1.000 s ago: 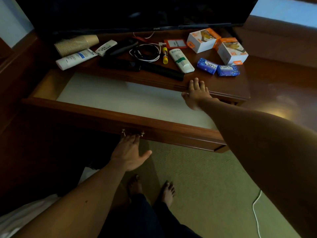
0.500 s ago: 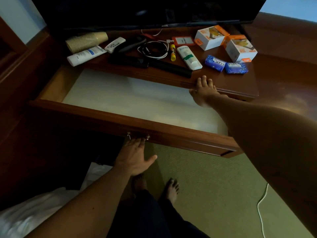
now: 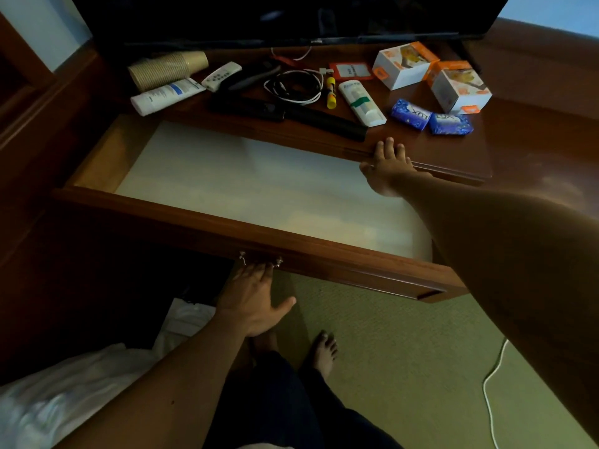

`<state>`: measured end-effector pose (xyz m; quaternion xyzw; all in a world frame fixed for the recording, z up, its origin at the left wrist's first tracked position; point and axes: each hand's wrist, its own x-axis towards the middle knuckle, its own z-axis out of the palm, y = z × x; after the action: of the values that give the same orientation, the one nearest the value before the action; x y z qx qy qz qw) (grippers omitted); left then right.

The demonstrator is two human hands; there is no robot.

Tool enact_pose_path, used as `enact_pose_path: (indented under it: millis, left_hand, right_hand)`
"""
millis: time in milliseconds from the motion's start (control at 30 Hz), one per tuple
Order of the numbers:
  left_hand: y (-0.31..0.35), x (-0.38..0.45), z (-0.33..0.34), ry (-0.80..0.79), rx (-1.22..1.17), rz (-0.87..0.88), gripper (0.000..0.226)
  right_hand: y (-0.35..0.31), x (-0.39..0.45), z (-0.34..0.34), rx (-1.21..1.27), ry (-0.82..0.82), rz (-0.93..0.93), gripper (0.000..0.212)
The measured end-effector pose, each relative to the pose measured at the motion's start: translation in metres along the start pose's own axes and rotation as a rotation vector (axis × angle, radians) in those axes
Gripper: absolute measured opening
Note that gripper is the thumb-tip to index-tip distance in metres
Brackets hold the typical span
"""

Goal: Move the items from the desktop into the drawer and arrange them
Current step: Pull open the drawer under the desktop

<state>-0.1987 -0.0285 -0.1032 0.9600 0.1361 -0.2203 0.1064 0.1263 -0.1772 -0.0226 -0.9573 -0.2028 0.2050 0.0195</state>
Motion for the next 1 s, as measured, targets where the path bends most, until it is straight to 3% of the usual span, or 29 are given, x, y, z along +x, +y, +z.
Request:
enact_pose_path:
  millis: [1000]
  left_hand:
    - [-0.001,-0.021,0.008,-0.019,0.046,-0.001,0.102]
  right_hand:
    - [-0.003,-0.006,0.001,-0.009,-0.006,0.030,0.073]
